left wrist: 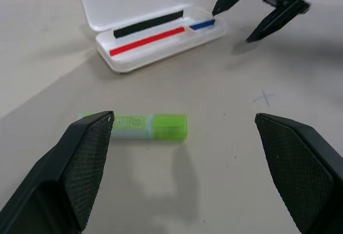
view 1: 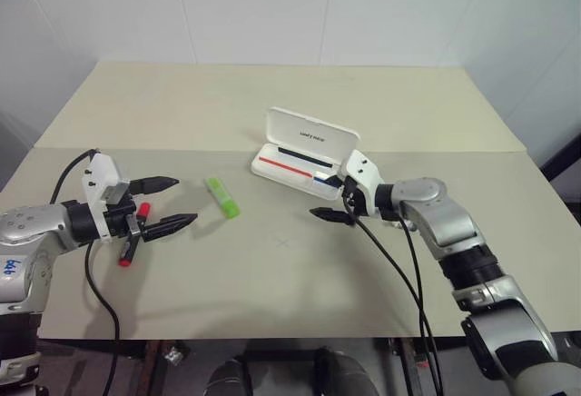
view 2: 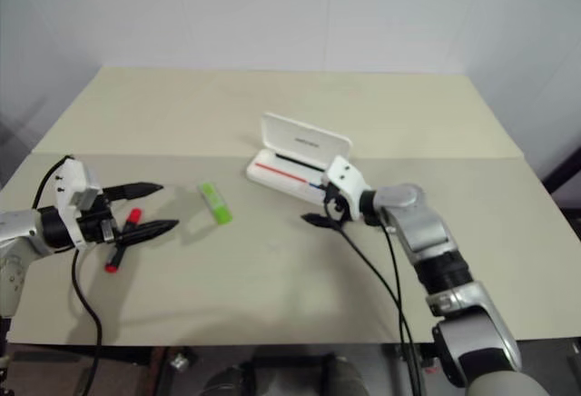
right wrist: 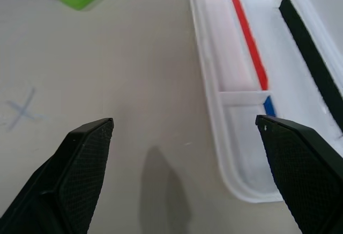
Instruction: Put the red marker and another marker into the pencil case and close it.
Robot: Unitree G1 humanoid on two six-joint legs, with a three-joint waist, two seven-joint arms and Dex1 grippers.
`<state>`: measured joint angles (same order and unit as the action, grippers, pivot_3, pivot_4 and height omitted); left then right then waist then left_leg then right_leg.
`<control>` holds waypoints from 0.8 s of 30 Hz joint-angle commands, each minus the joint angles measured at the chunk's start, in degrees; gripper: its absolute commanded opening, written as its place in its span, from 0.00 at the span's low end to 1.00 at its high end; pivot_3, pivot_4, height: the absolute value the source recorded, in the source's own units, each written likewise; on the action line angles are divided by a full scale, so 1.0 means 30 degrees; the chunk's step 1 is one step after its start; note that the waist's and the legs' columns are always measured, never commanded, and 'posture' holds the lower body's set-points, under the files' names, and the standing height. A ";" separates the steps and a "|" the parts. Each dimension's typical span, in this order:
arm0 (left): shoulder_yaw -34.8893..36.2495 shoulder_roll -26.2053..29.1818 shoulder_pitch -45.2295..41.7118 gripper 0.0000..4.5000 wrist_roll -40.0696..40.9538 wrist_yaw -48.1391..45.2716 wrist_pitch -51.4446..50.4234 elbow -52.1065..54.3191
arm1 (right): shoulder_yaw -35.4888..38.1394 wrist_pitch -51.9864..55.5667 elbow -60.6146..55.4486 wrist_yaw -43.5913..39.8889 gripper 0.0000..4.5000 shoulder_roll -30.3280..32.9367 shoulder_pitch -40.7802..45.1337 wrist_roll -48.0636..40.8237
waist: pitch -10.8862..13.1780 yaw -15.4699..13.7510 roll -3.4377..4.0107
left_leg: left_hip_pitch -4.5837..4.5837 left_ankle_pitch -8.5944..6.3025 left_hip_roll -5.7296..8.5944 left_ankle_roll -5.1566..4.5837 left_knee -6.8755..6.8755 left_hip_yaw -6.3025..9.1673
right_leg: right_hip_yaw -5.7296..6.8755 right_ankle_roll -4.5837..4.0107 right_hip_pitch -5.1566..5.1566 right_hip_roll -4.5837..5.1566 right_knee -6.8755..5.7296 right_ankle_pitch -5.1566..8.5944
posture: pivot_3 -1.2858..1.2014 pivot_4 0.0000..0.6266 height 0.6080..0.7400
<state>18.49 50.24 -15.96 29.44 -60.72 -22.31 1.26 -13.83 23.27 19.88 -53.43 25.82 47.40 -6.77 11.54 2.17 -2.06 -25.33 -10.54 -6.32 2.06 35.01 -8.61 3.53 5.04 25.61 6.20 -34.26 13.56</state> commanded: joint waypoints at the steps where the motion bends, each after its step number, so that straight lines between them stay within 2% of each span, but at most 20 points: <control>1: 0.0999 0.0157 0.0506 1.00 0.1105 -0.0001 -0.0578 0.1438 | -0.0220 -0.0833 0.1862 0.0025 1.00 -0.0414 0.1156 0.0743 | 0.0000 0.0014 0.0000 | -0.0001 0.0000 -0.0001 0.0001 -0.0001 0.0001 | 0.0001 0.0000 0.0001 0.0000 0.0000 0.0000 | 0.52 0.24 1.00; 5: 0.1535 0.0340 0.1468 1.00 0.1678 -0.0115 -0.1345 0.2345 | -0.0870 -0.0842 0.3674 -0.0332 1.00 -0.0617 0.2037 0.1733 | 0.0000 0.0069 0.0001 | -0.0004 -0.0001 -0.0006 0.0004 -0.0005 -0.0003 | 0.0001 0.0003 0.0007 -0.0003 -0.0003 -0.0001 | 0.52 0.24 1.00; 13: 0.2369 0.0613 0.2777 1.00 0.2293 -0.0060 -0.2264 0.3422 | -0.0946 -0.0931 0.4687 -0.0757 1.00 -0.1163 0.2612 0.2325 | 0.0000 0.0224 0.0000 | 0.0000 -0.0006 -0.0019 0.0019 -0.0001 0.0002 | 0.0002 0.0041 0.0010 -0.0014 -0.0017 -0.0022 | 0.52 0.24 1.00; 17: 0.2508 0.0590 0.2923 1.00 0.2292 0.0066 -0.2321 0.3569 | -0.0999 -0.1041 0.5619 -0.0495 0.79 -0.1556 0.3079 0.2839 | 0.0000 0.0360 0.0000 | 0.0001 -0.0006 -0.0021 0.0021 -0.0002 0.0002 | 0.0002 0.0040 0.0008 -0.0012 -0.0019 -0.0022 | 0.52 0.24 1.00; 24: 0.2589 0.0607 0.2915 1.00 0.2218 0.0316 -0.2296 0.3550 | -0.0731 -0.1693 0.6419 -0.0336 0.24 -0.1837 0.3614 0.3030 | 0.0000 0.0415 0.0001 | 0.0004 -0.0008 -0.0025 0.0025 -0.0008 0.0001 | 0.0002 0.0036 0.0010 -0.0014 -0.0014 -0.0020 | 0.52 0.24 1.00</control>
<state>24.10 50.76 -7.36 35.54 -59.93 -29.48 10.45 -16.89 18.79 38.80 -54.44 20.41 57.53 2.15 11.54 3.41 -2.06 -25.32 -10.56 -6.39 2.14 34.96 -8.61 3.54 5.14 25.64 6.16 -34.29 13.51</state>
